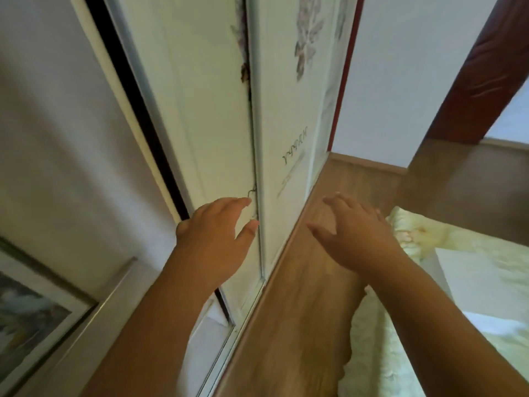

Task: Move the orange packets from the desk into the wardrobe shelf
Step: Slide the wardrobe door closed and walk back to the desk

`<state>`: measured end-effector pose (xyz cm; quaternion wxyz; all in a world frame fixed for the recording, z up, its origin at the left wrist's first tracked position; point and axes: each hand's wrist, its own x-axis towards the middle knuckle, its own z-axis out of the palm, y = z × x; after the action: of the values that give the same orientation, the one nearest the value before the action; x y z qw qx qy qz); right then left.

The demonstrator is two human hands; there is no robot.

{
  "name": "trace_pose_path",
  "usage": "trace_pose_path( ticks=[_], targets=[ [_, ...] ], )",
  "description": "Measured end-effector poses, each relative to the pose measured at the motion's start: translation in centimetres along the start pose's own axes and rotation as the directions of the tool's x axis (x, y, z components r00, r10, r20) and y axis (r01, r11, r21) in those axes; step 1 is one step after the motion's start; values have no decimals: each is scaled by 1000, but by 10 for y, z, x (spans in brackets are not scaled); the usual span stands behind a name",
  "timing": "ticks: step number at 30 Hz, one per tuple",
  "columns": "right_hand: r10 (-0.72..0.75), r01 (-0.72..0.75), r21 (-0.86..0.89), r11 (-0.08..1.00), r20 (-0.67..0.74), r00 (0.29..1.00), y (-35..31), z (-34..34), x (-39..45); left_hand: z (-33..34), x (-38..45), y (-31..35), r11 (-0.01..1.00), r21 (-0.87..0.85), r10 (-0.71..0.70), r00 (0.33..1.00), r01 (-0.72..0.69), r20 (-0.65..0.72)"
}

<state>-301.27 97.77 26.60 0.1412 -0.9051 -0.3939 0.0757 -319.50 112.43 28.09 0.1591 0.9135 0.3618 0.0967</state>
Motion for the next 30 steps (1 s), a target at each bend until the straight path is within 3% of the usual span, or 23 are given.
trace_pose_path(
  ticks=[8, 13, 30],
  targets=[
    [198, -193, 62, 979, -84, 977, 99, -55, 2, 33, 57, 115, 975, 31, 216, 974, -218, 71],
    [262, -258, 50, 965, -118, 958, 143, -83, 12, 53, 85, 162, 962, 17, 271, 959, -273, 81],
    [417, -414, 49, 909, -103, 903, 232, -76, 88, 117, 210, 218, 944, -32, 327, 914, -330, 238]
  ],
)
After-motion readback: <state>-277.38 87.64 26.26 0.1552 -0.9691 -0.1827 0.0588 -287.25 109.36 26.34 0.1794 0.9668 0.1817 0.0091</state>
